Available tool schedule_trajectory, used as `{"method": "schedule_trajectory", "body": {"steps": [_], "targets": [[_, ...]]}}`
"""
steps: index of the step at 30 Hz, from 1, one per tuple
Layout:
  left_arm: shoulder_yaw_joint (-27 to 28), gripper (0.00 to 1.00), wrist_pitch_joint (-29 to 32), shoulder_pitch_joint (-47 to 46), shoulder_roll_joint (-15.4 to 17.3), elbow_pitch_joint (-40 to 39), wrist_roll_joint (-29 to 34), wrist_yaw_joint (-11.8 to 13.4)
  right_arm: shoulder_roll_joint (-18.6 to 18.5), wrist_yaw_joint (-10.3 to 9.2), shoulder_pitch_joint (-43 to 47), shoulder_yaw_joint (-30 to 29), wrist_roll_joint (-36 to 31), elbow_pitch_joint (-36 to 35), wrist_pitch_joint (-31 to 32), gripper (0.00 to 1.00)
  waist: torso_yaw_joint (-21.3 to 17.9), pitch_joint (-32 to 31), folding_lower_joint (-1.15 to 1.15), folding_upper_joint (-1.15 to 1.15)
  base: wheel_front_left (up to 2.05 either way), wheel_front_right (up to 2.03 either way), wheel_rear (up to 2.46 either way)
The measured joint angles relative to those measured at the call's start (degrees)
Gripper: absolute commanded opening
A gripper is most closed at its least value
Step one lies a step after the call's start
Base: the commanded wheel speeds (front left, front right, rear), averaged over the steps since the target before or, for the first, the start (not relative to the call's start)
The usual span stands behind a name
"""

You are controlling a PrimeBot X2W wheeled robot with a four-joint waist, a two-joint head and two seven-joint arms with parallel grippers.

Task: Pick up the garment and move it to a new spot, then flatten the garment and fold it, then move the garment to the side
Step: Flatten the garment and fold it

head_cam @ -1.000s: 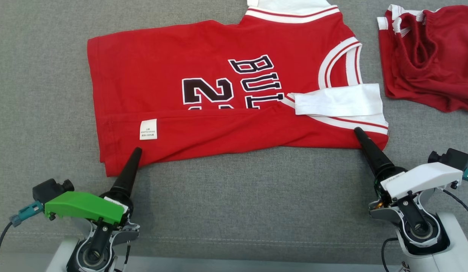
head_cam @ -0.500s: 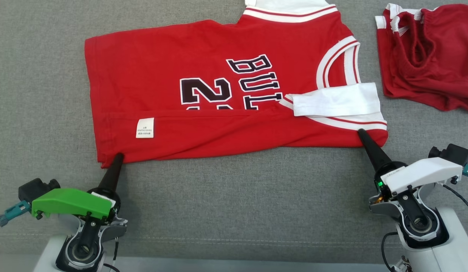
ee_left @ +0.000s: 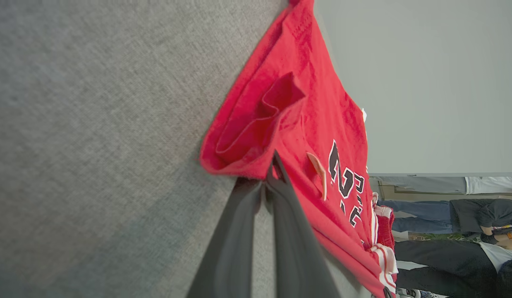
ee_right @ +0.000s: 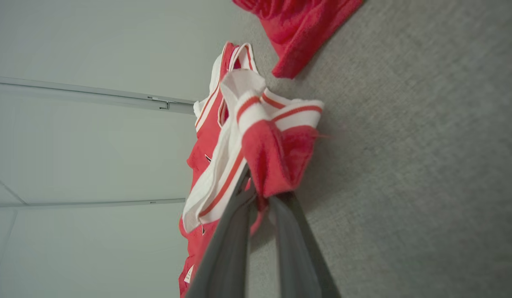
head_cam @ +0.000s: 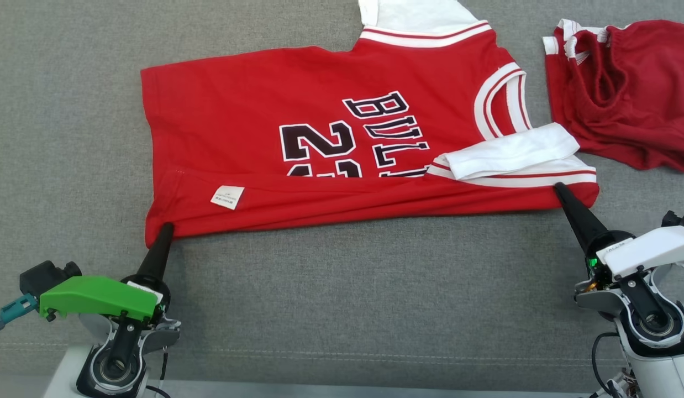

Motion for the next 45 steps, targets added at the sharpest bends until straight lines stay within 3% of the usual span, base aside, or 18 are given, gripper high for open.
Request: {"method": "schedule_trajectory", "body": {"steps": [7,16,27,45], "targets": [[0.2,0.0,-0.1,0.1,-0.2,-0.2,-0.1,0.0,-1.4,-0.01,0.8,0.8,1.6,-0.7,3.5,0.0,0.3,-0.7,0.0,0.0,0.0,0.0,0.0],[-1.8,0.01,-0.1,1.0,-2.9,-0.1,-0.7,0.0,-1.7,-0.07,2.9,3.4,1.4,-0.2,5.4,0.0,0.3,-0.5,0.0,0.0,0.0,0.0,0.0],[-0.1,0.0,-1.2,3.2,-0.6,0.5,-0.4,-0.5,-2.3,0.11,5.3,1.8,1.4,0.2,5.4,0.0,0.3,-2.2,0.0,0.0,0.0,0.0,0.0],[0.2,0.0,-2.5,9.9,-0.3,-1.8,-0.4,-0.6,-1.2,0.99,13.3,2.0,1.5,-2.7,4.9,0.0,0.8,-6.9,0.0,0.0,0.0,0.0,0.0]]}}
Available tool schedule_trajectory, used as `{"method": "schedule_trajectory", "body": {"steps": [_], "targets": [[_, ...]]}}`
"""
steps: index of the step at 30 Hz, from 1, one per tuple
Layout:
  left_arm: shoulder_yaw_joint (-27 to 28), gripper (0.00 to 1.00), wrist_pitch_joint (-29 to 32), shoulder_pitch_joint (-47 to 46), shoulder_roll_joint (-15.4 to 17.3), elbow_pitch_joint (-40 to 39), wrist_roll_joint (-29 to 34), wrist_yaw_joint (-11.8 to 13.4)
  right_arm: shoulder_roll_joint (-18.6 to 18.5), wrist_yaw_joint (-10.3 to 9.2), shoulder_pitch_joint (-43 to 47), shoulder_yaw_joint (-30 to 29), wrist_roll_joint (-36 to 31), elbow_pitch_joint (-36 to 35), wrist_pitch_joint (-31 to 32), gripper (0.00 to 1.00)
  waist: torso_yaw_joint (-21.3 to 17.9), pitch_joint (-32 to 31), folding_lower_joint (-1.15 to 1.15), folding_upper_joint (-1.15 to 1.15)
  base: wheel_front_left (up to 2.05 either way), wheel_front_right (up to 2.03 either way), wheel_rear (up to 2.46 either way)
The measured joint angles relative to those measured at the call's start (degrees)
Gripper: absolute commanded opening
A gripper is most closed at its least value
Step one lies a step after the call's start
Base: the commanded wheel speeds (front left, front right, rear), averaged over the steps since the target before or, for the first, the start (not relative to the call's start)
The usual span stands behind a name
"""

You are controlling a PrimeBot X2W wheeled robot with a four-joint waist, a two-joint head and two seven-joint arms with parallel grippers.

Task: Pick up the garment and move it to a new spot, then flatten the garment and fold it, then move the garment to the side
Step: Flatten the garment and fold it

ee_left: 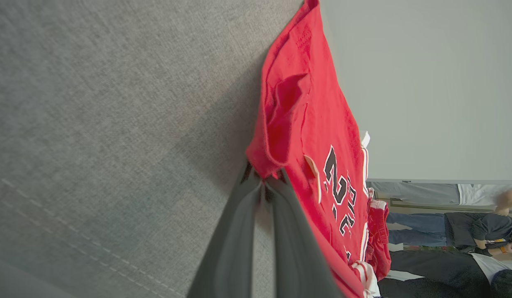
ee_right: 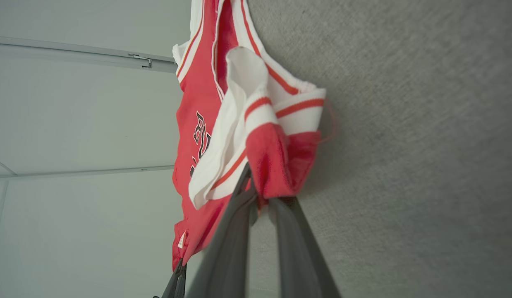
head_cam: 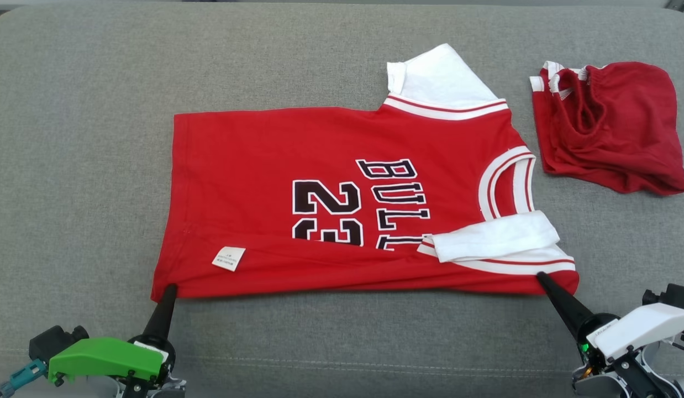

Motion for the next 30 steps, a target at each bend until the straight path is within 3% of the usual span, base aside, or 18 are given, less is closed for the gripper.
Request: {"method": "schedule_trajectory", "body": {"steps": [14,19,20,22,25,28,29,30], "targets": [[0.1,0.0,-0.6,2.5,0.5,-3.4,0.0,0.6,0.5,-0.05,4.0,-0.3,0.0,-3.2,-0.9,0.0,-0.2,1.4,0.0,0.0,0.0,0.0,0.0],[-0.4,0.02,-0.6,2.5,1.0,-3.8,0.9,1.1,-1.1,-0.15,4.1,0.6,-2.5,-3.4,-1.0,0.38,0.2,2.0,0.0,0.0,0.0,0.0,0.0],[-0.6,0.13,-0.6,2.5,1.2,-3.8,0.9,1.1,-1.5,-0.44,4.1,0.9,-2.9,-3.5,-1.0,0.45,0.2,2.1,0.0,0.0,0.0,0.0,0.0],[-1.1,0.22,-0.3,2.5,1.3,-3.9,0.9,1.3,-2.1,-0.58,4.1,1.2,-4.0,-3.5,-1.0,1.0,0.2,2.2,0.0,0.0,0.0,0.0,0.0],[-1.6,0.3,0.2,2.7,1.3,-3.8,0.8,1.6,-2.5,-0.58,3.8,2.1,-5.3,-3.5,-0.8,1.0,0.0,2.0,0.0,0.0,0.0,0.0,0.0],[-2.0,0.51,0.5,3.0,1.1,-3.8,0.8,1.7,-2.5,-0.59,3.8,2.4,-5.6,-3.4,-0.8,1.0,-0.3,1.4,0.0,0.0,0.0,0.0,0.0],[-2.1,0.78,0.6,3.3,1.0,-3.7,0.8,1.9,-2.5,-0.6,3.8,2.5,-5.6,-3.3,-0.8,1.0,-0.4,1.2,0.0,0.0,0.0,0.0,0.0],[-2.3,0.85,0.7,3.6,1.0,-3.7,0.8,2.1,-2.5,-0.62,3.8,2.5,-5.6,-3.3,-0.8,1.0,-0.5,0.9,0.0,0.0,0.0,0.0,0.0]]}}
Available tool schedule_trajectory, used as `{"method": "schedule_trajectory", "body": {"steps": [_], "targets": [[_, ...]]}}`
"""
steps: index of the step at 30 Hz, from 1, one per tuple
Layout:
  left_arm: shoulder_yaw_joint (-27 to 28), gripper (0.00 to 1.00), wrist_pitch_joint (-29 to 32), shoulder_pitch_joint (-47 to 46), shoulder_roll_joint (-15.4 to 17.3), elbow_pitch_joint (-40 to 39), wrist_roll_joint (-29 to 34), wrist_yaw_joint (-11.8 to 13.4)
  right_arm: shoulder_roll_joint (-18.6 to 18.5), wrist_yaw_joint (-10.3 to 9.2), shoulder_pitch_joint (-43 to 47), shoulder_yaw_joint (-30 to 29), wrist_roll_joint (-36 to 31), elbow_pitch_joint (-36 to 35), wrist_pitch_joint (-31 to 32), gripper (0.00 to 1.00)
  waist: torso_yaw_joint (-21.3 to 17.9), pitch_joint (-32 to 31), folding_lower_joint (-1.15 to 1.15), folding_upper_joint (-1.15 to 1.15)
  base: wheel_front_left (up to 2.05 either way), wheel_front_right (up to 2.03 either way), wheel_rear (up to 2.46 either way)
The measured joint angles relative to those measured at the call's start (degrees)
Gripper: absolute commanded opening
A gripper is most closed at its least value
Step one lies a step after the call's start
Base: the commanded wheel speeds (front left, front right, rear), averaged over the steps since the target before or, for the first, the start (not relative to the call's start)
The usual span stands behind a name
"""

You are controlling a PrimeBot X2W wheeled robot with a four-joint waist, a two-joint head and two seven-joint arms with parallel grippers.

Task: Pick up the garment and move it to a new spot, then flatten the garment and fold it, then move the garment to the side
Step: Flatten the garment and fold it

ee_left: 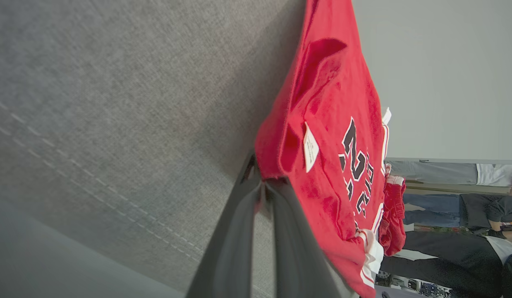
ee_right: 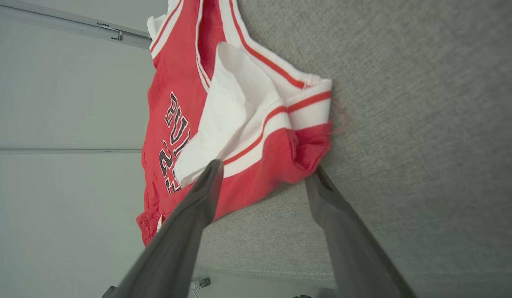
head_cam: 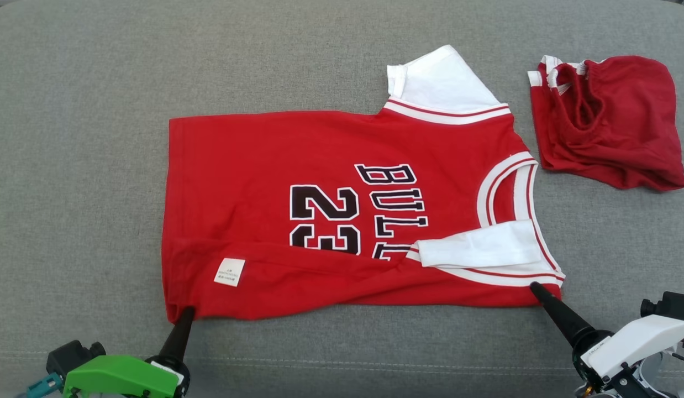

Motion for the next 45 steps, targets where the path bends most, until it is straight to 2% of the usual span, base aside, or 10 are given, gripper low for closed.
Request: {"method": "schedule_trajectory", "body": {"steps": [1,3,12,22,25,26,30,37,41,45], "targets": [[-0.2,0.94,0.2,0.4,-0.1,0.1,0.0,0.0,0.0,0.0,0.0,0.1,0.0,0.0,0.0,1.0,-0.1,-0.2,0.0,0.0,0.0,0.0,0.0],[-0.6,1.0,0.6,1.1,-0.3,0.3,-0.3,0.5,0.0,0.0,0.0,0.3,0.0,0.2,0.0,1.0,-0.3,-0.7,0.0,0.0,0.0,0.0,0.0],[-0.4,1.0,0.3,2.9,1.2,1.3,0.6,2.5,-0.5,-0.54,1.1,-0.6,-0.7,-0.2,-0.6,1.0,-1.1,-2.4,0.0,0.0,0.0,0.0,0.0],[0.1,1.0,-0.7,2.6,5.4,-1.7,4.9,3.0,-7.0,-0.52,-0.5,-3.1,-9.4,-4.7,-3.7,1.0,-1.2,-2.1,0.0,0.0,0.0,0.0,0.0],[-0.7,1.0,0.0,0.0,7.4,-4.1,7.6,2.4,-9.1,-0.52,-4.3,-3.4,-11.8,-7.0,-4.0,1.0,-1.1,-1.2,0.0,0.0,0.0,0.0,0.0],[-1.2,1.0,0.9,-3.2,8.8,-6.0,8.8,1.3,-10.3,-0.54,-7.1,-3.2,-13.4,-8.1,-4.0,1.0,-1.0,-0.4,0.0,0.0,0.0,0.0,0.0],[-1.5,1.0,4.5,-9.6,11.3,-8.4,9.4,0.2,-13.1,-1.46,-13.5,-1.5,-16.4,-9.1,-1.9,1.0,-0.6,1.6,0.0,0.0,0.0,0.0,0.0],[-0.4,1.0,13.4,-19.8,15.7,-9.4,6.2,-0.1,-19.6,-2.52,-29.5,3.7,-24.8,-8.0,4.9,1.0,-0.1,6.2,0.0,0.0,0.0,0.0,0.0],[0.7,1.0,18.0,-26.3,19.1,-8.4,5.6,0.0,-19.7,-3.0,-37.8,7.0,-26.0,-6.0,9.3,1.0,0.1,9.2,0.0,0.0,0.0,0.0,0.0],[1.0,1.0,22.6,-30.3,18.8,-7.2,0.4,0.0,-19.7,-3.01,-44.0,10.3,-27.7,-3.8,13.6,1.0,0.3,12.3,0.0,0.0,0.0,0.0,0.0]]}}
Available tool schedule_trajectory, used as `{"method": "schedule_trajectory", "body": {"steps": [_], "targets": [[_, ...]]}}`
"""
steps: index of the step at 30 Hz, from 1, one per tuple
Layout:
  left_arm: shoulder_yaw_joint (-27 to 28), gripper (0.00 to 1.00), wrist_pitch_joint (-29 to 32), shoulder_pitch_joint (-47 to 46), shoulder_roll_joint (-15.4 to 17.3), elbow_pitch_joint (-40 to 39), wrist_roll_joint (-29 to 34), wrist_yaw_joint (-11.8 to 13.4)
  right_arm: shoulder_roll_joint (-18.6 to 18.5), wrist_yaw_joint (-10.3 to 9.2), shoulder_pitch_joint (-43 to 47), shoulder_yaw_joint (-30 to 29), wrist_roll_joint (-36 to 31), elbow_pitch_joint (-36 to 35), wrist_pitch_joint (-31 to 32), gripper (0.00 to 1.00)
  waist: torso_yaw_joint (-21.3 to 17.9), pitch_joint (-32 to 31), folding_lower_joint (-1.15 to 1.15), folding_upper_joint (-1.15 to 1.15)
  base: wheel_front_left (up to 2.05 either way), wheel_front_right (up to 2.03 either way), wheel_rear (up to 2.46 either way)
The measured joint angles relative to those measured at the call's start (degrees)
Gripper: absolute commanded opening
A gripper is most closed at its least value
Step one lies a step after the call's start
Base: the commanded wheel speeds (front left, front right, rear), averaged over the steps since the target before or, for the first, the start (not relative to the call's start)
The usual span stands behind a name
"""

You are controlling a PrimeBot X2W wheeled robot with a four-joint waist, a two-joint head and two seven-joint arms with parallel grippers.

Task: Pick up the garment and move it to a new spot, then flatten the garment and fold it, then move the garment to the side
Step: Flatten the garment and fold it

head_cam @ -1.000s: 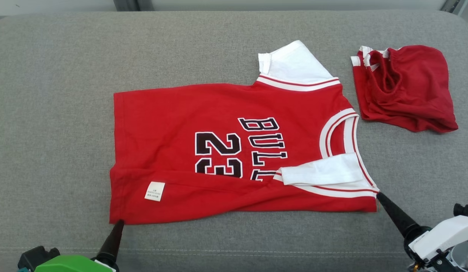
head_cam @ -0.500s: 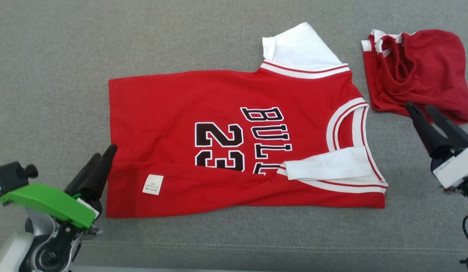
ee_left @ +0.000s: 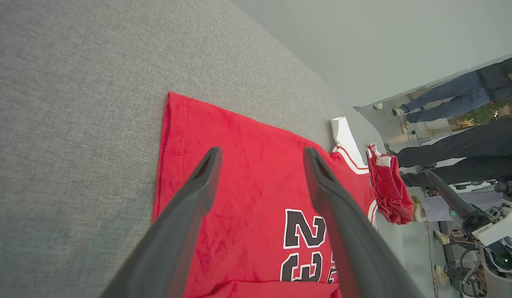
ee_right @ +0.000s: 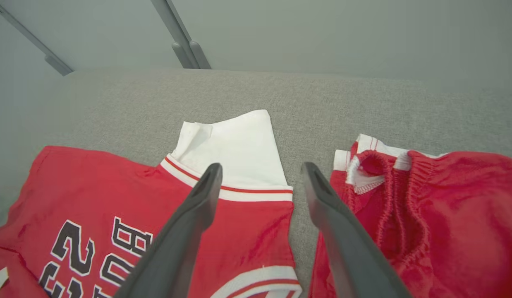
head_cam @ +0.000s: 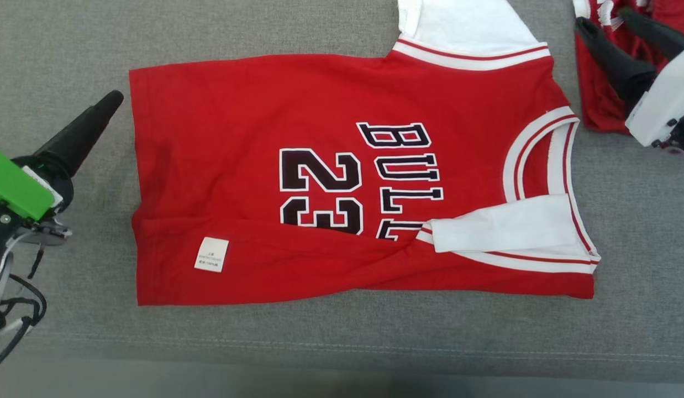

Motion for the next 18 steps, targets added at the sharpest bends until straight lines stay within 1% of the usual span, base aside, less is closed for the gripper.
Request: {"method": "schedule_trajectory", "body": {"steps": [2,10,15,18], "targets": [[0.2,1.0,1.9,-1.8,0.1,1.0,-1.1,0.8,0.2,0.0,-3.0,1.2,-0.6,1.1,1.8,1.0,0.1,1.6,0.0,0.0,0.0,0.0,0.0],[1.0,1.0,7.7,-8.5,1.5,3.3,-4.0,2.0,0.9,0.05,-12.7,4.5,-2.7,5.5,7.8,1.0,0.6,7.9,0.0,0.0,0.0,0.0,0.0],[0.9,1.0,9.4,-11.2,1.6,5.2,-4.2,2.1,2.5,0.13,-17.1,5.6,-3.1,8.4,9.2,1.0,0.6,11.4,0.0,0.0,0.0,0.0,0.0],[0.3,1.0,9.9,-12.2,1.6,6.8,-4.1,1.9,3.4,0.75,-19.0,6.4,-3.5,10.6,9.2,1.0,0.6,13.0,0.01,0.0,0.0,0.0,0.0]]}}
